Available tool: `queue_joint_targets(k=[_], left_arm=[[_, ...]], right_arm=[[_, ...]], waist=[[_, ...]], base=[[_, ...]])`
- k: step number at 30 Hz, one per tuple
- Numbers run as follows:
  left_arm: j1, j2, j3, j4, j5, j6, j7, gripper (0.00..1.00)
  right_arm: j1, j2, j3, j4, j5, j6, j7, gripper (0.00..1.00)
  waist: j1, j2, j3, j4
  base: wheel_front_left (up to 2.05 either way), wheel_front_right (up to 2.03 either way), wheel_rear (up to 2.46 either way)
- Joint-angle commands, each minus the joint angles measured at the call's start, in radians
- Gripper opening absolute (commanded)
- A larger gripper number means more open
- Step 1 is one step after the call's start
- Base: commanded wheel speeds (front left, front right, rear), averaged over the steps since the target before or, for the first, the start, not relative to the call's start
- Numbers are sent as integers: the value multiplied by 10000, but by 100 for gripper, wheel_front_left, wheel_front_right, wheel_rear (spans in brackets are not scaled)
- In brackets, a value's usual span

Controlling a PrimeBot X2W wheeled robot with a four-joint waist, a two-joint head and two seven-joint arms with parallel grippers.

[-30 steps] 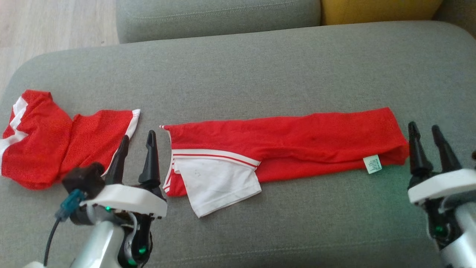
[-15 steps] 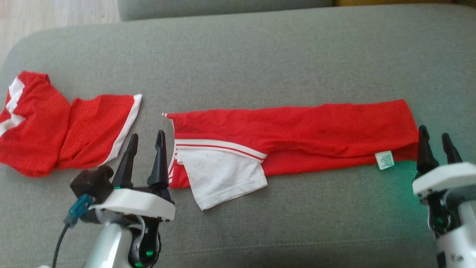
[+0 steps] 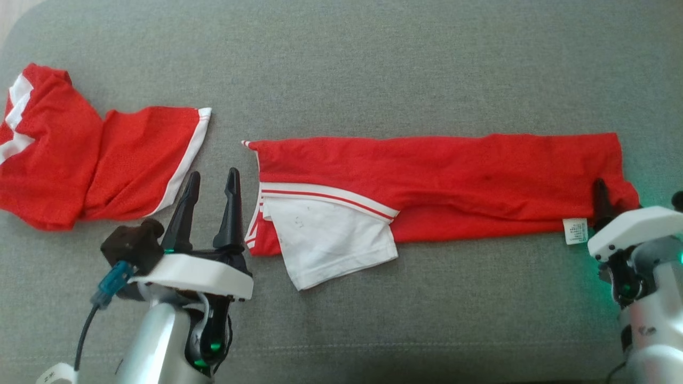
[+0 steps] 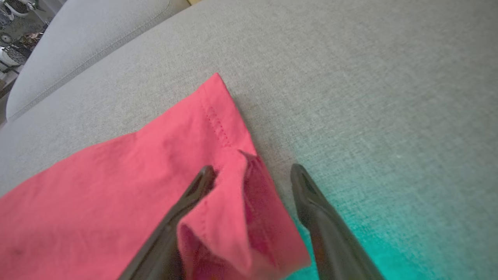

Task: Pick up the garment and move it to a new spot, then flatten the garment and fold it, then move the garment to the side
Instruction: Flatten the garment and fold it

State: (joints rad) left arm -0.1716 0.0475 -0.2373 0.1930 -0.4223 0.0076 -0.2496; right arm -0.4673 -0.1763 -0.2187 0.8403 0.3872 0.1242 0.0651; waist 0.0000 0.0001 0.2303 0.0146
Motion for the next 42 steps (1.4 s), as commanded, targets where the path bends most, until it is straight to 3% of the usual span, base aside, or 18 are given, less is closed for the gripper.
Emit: queue_joint_targets(k=[1, 4, 5, 6, 7, 13, 19, 26, 33, 42], left_arm=[[-424, 31, 349, -319, 35, 4, -121, 100], [-490, 30, 338, -306, 11, 38, -122, 100], [-506, 30, 338, -303, 4, 48, -122, 100], [-519, 30, 338, -302, -4, 59, -122, 100], [-529, 30, 339, -303, -11, 69, -122, 100], [-529, 29, 348, -281, -18, 87, -122, 100], [-481, 29, 341, -247, -10, 77, -122, 100], [-419, 28, 244, -180, -84, 70, -122, 100], [-204, 28, 227, -152, -117, 64, -122, 100], [169, 28, 189, -142, -251, 129, -122, 100]], right_arm=[[-287, -41, 202, -142, -92, 65, 106, 100], [-395, 30, 366, 102, -70, 65, 337, 100], [-403, 58, 473, 141, -22, 65, 425, 88], [-405, 78, 577, 151, 58, 65, 495, 29], [-399, 74, 666, 142, 133, 65, 521, 0], [-312, -332, 840, 23, 151, 65, 197, 0], [-482, -977, 303, 31, -402, 65, -350, 0], [-846, -1996, -947, 512, -2157, 65, -1113, 0], [-1158, -1242, -1264, 417, -2818, 65, -1156, 0], [-832, 767, 629, -1464, -1276, 65, -56, 0]], waist=[[0, -1, 17, -2], [0, -1, 36, -25], [0, -1, 32, -39], [0, -1, 25, -55], [0, -1, 14, -73], [0, -1, -124, -209], [0, -1, -300, -310], [0, -1, -551, -284], [0, -1, -1023, -258], [0, -1, -1737, -330]], base=[[0, 0, 0], [0, 0, 0], [0, 0, 0], [0, 0, 0], [0, 0, 0], [0, 0, 0], [0, 0, 0], [0, 0, 0], [0, 0, 0], [0, 0, 0]])
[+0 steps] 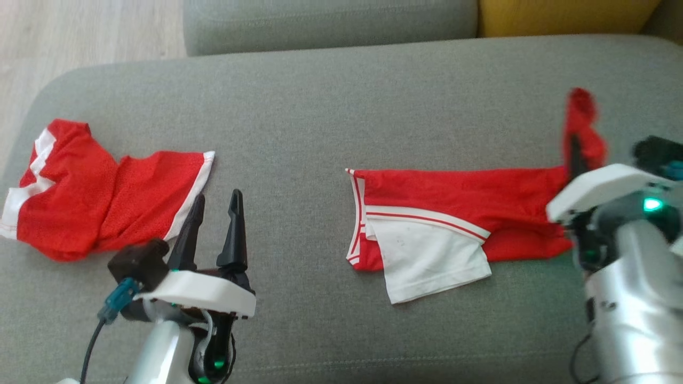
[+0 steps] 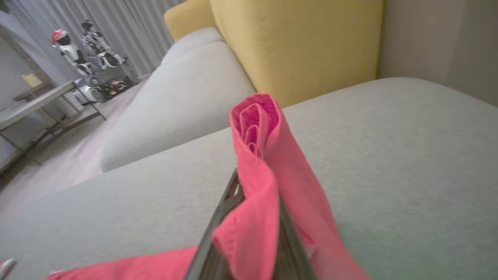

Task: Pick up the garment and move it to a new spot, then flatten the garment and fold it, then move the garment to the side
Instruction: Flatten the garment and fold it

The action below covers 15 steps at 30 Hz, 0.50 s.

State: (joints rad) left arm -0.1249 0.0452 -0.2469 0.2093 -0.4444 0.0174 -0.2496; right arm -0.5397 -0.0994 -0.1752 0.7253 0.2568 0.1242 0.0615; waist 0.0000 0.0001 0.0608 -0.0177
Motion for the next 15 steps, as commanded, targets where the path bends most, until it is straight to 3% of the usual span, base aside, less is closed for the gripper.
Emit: queue_joint_targets(k=[1, 6, 9, 15], left_arm=[[-281, 51, 281, -314, -35, 37, -122, 100], [-229, 51, 265, -360, -72, 61, -122, 100], [-238, 51, 217, -365, -96, 54, -122, 100], [-288, 51, 100, -389, -186, 93, -122, 100]], right_arm=[[6, 137, 483, -640, 290, 65, 161, 0], [686, 469, 1850, -2188, 1767, 65, 917, 0], [1070, 485, 2953, -2823, 3264, 65, 1029, 0], [1396, 489, 4347, -2790, 4790, 65, 413, 0]], waist=[[0, -1, -70, -5], [0, -1, -136, 39], [0, -1, -92, 137], [0, -1, 64, 404]], base=[[0, 0, 0], [0, 0, 0], [0, 0, 0], [0, 0, 0]])
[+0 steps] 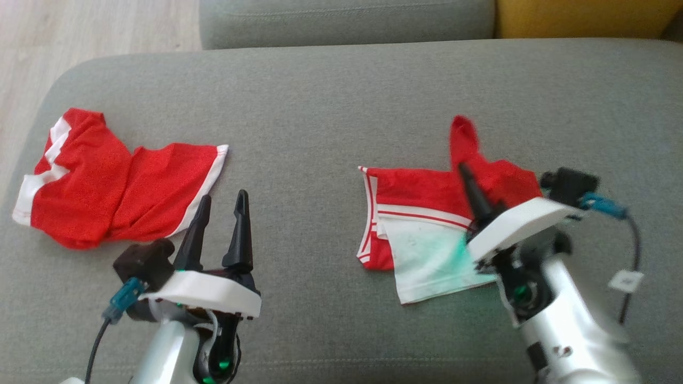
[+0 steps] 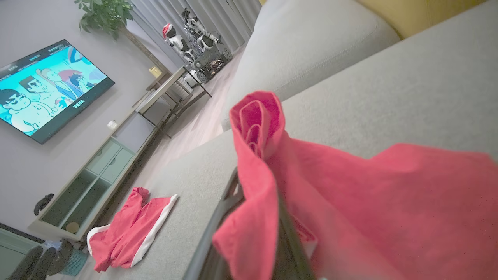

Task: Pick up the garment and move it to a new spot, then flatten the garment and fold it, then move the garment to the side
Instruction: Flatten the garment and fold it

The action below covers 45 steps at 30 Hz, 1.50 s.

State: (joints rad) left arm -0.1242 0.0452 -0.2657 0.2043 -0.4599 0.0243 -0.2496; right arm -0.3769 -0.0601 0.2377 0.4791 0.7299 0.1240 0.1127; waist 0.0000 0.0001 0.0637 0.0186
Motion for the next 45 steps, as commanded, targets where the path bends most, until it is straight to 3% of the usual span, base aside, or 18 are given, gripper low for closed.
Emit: queue_joint_targets(k=[1, 11, 12, 13, 18, 25, 29, 34, 45], left_arm=[[-286, 51, 290, -330, -39, 32, -122, 100], [-312, 51, 318, -224, -19, 19, -122, 100], [-307, 51, 309, -217, -6, 16, -122, 100], [-307, 51, 304, -212, 3, 11, -122, 100], [-347, 51, 354, -208, 24, 9, -122, 100], [-469, 51, 273, -208, -21, 69, -122, 100], [-432, 51, 336, -198, -28, 72, -122, 100], [-345, 51, 391, -255, -67, 68, -122, 100], [-161, 51, 258, -519, -216, 161, -122, 100]], right_arm=[[-223, 96, 454, -210, 210, 67, -223, 0], [-590, 98, 2486, 1615, 789, 67, -1528, 0], [-642, 98, 2638, 1725, 925, 67, -1652, 34], [-682, 98, 2845, 1791, 1109, 67, -1728, 100], [-833, 98, 4195, 1571, 2175, 67, -1983, 100], [-1153, 98, 5213, 1683, 2909, 67, -2278, 100], [-1502, 98, 5294, 1829, 2967, 67, -2627, 100], [-2094, -26, 4637, 2367, 1868, 67, -3185, 100], [-1676, -1861, 2315, 1744, -1602, 67, -3688, 100]], waist=[[0, -1, 43, 69], [0, -1, 121, 308], [0, -1, 141, 309], [0, -1, 164, 310], [0, -1, 290, 260], [0, -1, 386, 153], [0, -1, 307, -32], [0, -1, 91, -341], [0, -1, -194, -818]], base=[[0, 0, 0], [0, 0, 0], [0, 0, 0], [0, 0, 0], [0, 0, 0], [0, 0, 0], [0, 0, 0], [0, 0, 0], [0, 0, 0]])
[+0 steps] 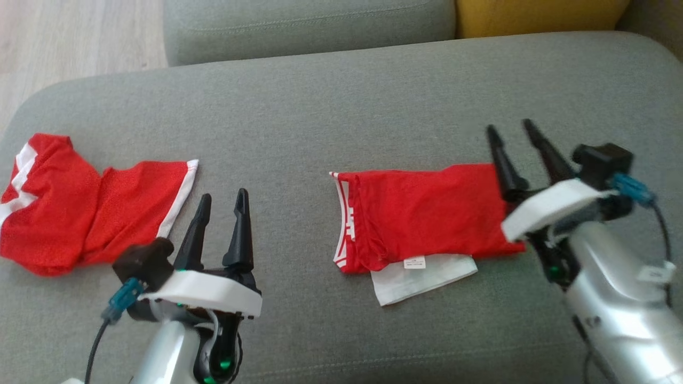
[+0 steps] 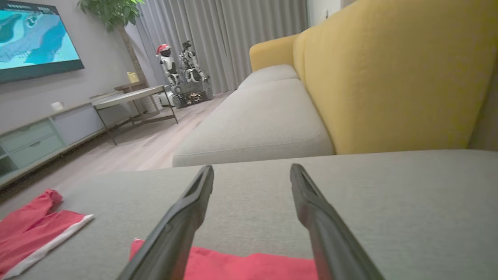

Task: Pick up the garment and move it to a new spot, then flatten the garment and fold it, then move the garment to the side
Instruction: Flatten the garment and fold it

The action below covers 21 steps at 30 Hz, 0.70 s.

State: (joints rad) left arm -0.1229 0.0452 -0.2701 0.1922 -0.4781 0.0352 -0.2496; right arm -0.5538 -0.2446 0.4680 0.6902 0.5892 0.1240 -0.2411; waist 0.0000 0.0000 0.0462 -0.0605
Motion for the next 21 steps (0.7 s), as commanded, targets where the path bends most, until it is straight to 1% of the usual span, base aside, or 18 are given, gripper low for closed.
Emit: queue_joint_targets(k=[1, 4, 7, 11, 14, 17, 21], left_arm=[[-151, 51, 291, -409, -30, 54, -122, 100], [-61, 51, 249, -405, -28, 56, -122, 100], [51, 51, 235, -354, -152, 75, -122, 100], [242, 51, 295, -365, 126, 121, -122, 100], [445, 51, 336, -391, 231, 94, -122, 100], [590, 51, 406, -466, 343, 90, -122, 100], [684, 51, 417, -555, 420, 60, -122, 100]], right_arm=[[280, -116, -234, -553, -516, 67, -163, 100], [983, -322, -940, -1228, -1430, 67, -184, 100], [1860, -257, -1932, -1946, -1953, 67, -194, 100], [2957, 12, -2963, -2858, -2762, 67, -199, 100], [3580, 338, -3503, -3357, -3238, 67, -192, 100], [3932, 692, -3893, -3704, -3454, 67, -64, 100], [4127, 922, -4098, -4000, -3659, 67, 52, 100]], waist=[[0, 0, -31, -46], [0, 0, -65, -59], [0, 0, -114, -39], [0, 0, -143, -20], [0, 0, -155, -9], [0, 0, -155, 2], [0, 0, -172, 21]], base=[[0, 0, 0], [0, 0, 0], [0, 0, 0], [0, 0, 0], [0, 0, 0], [0, 0, 0], [0, 0, 0]])
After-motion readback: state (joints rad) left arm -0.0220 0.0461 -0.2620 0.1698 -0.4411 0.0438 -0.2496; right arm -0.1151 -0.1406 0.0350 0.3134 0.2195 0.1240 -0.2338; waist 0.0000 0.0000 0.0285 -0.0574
